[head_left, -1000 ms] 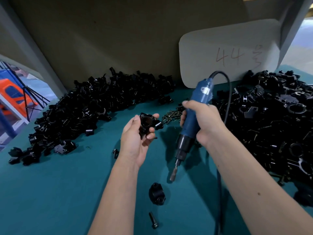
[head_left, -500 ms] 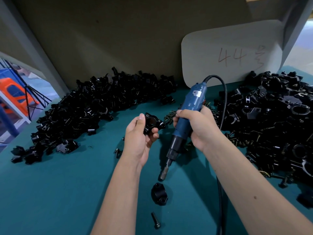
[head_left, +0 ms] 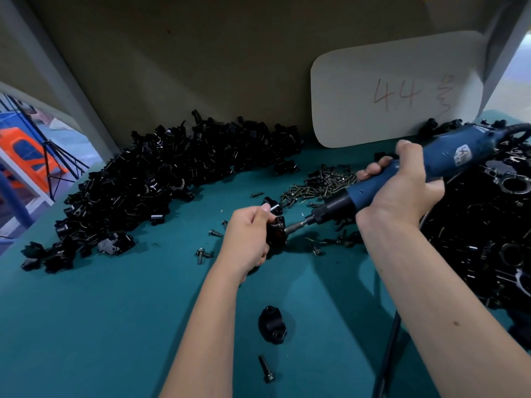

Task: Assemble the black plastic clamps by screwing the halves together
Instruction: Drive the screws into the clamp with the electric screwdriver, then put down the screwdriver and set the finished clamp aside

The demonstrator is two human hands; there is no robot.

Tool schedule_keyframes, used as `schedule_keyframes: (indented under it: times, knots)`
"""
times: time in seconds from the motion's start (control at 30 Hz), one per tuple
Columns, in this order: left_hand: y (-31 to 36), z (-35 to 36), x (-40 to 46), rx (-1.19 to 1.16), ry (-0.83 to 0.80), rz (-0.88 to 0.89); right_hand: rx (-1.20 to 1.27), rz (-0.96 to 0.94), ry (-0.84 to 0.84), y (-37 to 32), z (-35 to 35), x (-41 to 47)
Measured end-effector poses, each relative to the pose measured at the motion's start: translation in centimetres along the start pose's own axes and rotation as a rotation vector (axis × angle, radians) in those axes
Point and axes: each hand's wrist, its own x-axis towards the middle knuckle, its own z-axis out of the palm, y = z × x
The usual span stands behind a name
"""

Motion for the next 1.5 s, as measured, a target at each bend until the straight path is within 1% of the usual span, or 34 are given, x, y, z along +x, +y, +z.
schedule_keyframes:
  times: [0.1, 0.23, 0.33, 0.47, 0.57, 0.67, 0.73, 0.77, 0.83, 0.9, 0.97, 1.1, 1.17, 1.2, 1.23, 1.37, 1.4, 1.5]
  knots:
    - [0.0, 0.1, 0.0, 0.026, -0.027, -0.021, 0.038, -0.013, 0.025, -0.1, 0.2, 0.0]
    - [0.2, 0.1, -0.1, 0.047, -0.046, -0.048, 0.043, -0.026, 0.014, -0.2, 0.5, -0.2]
    - [0.7, 0.2, -0.4, -0.010, -0.083, -0.092, 0.051, -0.044, 0.002, -0.3, 0.6, -0.2]
    - [1.3, 0.6, -1.0, -0.125, -0.204, -0.188, 0.053, -0.071, -0.017, -0.8, 0.8, -0.1]
    - [1.3, 1.0, -1.0, -0.163, -0.197, -0.198, 0.049, -0.080, -0.029, -1.1, 0.8, 0.1]
    - [1.1, 0.8, -0.8, -0.080, -0.118, -0.133, 0.016, -0.056, -0.065, -1.5, 0.8, 0.0]
    - [0.7, 0.0, -0.3, 0.006, 0.031, -0.067, 0.007, -0.050, -0.091, -2.0, 0.8, 0.3]
    - [0.4, -0.5, 0.0, 0.007, 0.123, -0.042, 0.003, -0.040, -0.108, -2.3, 0.8, 0.5]
    - [0.2, -1.6, 0.6, -0.102, 0.263, -0.023, -0.045, 0.012, -0.148, -2.7, 0.9, 0.7]
    - [0.2, -2.1, 1.0, -0.283, 0.322, -0.027, -0.142, 0.105, -0.175, -2.4, 0.7, 0.7]
    - [0.4, -2.0, 1.0, -0.398, 0.330, -0.041, -0.267, 0.221, -0.213, -1.5, 0.4, 0.5]
    - [0.6, -1.4, 0.6, -0.428, 0.265, -0.034, -0.514, 0.436, -0.348, 1.2, -0.2, -0.5]
    - [0.7, -1.2, 0.5, -0.455, 0.251, -0.022, -0.619, 0.482, -0.398, 2.8, -0.8, -1.1]
    - [0.8, -1.1, 0.4, -0.464, 0.241, -0.018, -0.693, 0.461, -0.424, 3.5, -1.2, -1.5]
    - [0.9, -1.0, 0.3, -0.471, 0.235, -0.019, -0.797, 0.403, -0.452, 4.1, -1.6, -1.8]
    - [0.8, -0.4, 0.2, -0.446, 0.256, 0.003, -1.378, -0.088, -0.564, 4.7, -2.4, -1.8]
    - [0.7, -0.3, 0.2, -0.439, 0.261, 0.019, -1.453, -0.135, -0.591, 4.6, -2.6, -1.8]
    - [0.6, -0.3, 0.3, -0.439, 0.285, 0.056, -1.566, -0.195, -0.643, 4.9, -3.2, -2.0]
